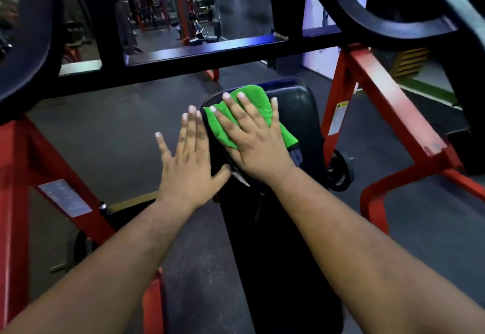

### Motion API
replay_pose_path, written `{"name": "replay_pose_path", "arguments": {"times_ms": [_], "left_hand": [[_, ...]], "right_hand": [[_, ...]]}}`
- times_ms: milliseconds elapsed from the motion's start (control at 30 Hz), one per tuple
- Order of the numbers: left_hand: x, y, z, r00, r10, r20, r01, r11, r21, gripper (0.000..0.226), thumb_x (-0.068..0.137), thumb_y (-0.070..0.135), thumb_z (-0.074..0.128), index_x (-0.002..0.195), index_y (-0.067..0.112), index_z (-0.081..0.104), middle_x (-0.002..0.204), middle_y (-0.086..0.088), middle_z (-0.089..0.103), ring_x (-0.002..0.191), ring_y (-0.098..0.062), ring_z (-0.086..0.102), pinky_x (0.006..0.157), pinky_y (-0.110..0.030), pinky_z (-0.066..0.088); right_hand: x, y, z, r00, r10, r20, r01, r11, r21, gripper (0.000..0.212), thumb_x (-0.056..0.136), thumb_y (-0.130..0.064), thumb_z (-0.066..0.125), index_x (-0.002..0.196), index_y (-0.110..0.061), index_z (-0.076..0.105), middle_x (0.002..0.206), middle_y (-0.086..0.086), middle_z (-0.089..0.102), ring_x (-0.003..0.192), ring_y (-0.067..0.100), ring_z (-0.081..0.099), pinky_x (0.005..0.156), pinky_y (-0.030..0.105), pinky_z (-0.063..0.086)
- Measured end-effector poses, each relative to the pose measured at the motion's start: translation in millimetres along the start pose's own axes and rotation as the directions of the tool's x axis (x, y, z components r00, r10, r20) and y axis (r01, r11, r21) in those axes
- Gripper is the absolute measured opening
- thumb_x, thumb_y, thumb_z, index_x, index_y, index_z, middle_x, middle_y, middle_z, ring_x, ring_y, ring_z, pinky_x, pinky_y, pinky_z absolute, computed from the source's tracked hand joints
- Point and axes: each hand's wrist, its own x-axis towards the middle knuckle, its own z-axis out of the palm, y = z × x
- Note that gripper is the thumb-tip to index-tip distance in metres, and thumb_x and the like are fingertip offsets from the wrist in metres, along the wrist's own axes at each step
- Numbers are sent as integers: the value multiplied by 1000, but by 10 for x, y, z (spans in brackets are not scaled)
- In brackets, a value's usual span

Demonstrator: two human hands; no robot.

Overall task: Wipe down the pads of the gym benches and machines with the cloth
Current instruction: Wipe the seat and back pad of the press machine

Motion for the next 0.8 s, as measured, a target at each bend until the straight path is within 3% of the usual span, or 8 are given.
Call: {"name": "replay_pose_path", "arguments": {"times_ms": [67, 167, 300, 367, 500, 600, 700, 800], "left_hand": [[26, -6, -19, 998, 64, 0, -64, 996, 58, 108, 92, 64, 41, 153, 12, -31, 162, -1, -36, 152, -16, -27, 118, -69, -10], [28, -9, -8, 996, 93, -3, -92, 994, 58, 101, 93, 63, 34, 154, 13, -30, 163, -1, -35, 153, -15, -24, 119, -67, -10], [34, 19, 30, 997, 71, 12, -72, 996, 59, 105, 84, 68, 30, 160, 4, -7, 169, -17, -6, 157, -26, 6, 121, -66, -5], [29, -4, 19, 997, 75, 2, -75, 995, 71, 108, 87, 68, 38, 159, 4, -10, 169, -17, -5, 157, -25, 10, 121, -65, -7], [18, -11, -64, 995, 102, 15, -103, 993, 58, 110, 94, 62, 43, 150, 11, -35, 162, -2, -35, 154, -16, -19, 121, -62, -13], [20, 44, -55, 996, 94, 8, -95, 986, 140, 101, 93, 62, 32, 154, 9, -29, 163, -7, -34, 154, -19, -21, 118, -68, -10], [5, 102, -10, 986, 154, -60, -139, 969, 203, 96, 89, 56, 34, 160, 7, -7, 168, -10, -18, 156, -21, -11, 118, -71, -4], [19, 177, 78, 952, 294, -91, -258, 923, 285, 91, 89, 52, 36, 161, 6, 5, 170, -12, -8, 157, -22, -5, 119, -71, -1]], "right_hand": [[-59, 417, 50, 978, 204, -38, -202, 978, 54, 63, 96, -47, 51, 155, -31, 39, 166, 3, 30, 155, 25, 23, 114, 74, 15], [-52, 596, 15, 787, 616, 0, -602, 769, 216, 61, 98, -49, 41, 156, -29, 36, 168, 4, 25, 156, 27, 15, 115, 72, 21], [59, -306, -33, 963, 269, 29, -270, 947, 176, 67, 92, -43, 47, 157, -35, 33, 167, 1, 26, 155, 24, 18, 118, 64, 18], [50, -112, -44, 994, 104, 30, -107, 985, 133, 68, 91, -43, 50, 157, -36, 33, 167, -3, 28, 155, 20, 22, 120, 60, 19], [-46, 897, -50, 916, 401, 16, -401, 915, 52, 59, 102, -47, 39, 158, -33, 29, 168, -1, 26, 156, 23, 17, 120, 65, 17], [-247, 592, 21, 828, 560, 16, -556, 817, 151, 61, 103, -46, 37, 161, -33, 21, 170, 1, 17, 157, 25, 8, 120, 64, 18], [-837, -76, 72, 915, 391, 98, -402, 902, 157, 71, 96, -39, 46, 161, -34, 19, 171, 2, 15, 158, 26, 7, 119, 63, 21], [-733, 275, 46, 972, 231, 46, -234, 970, 71, 70, 95, -39, 50, 160, -34, 24, 169, 3, 21, 156, 26, 16, 119, 65, 20]]}}
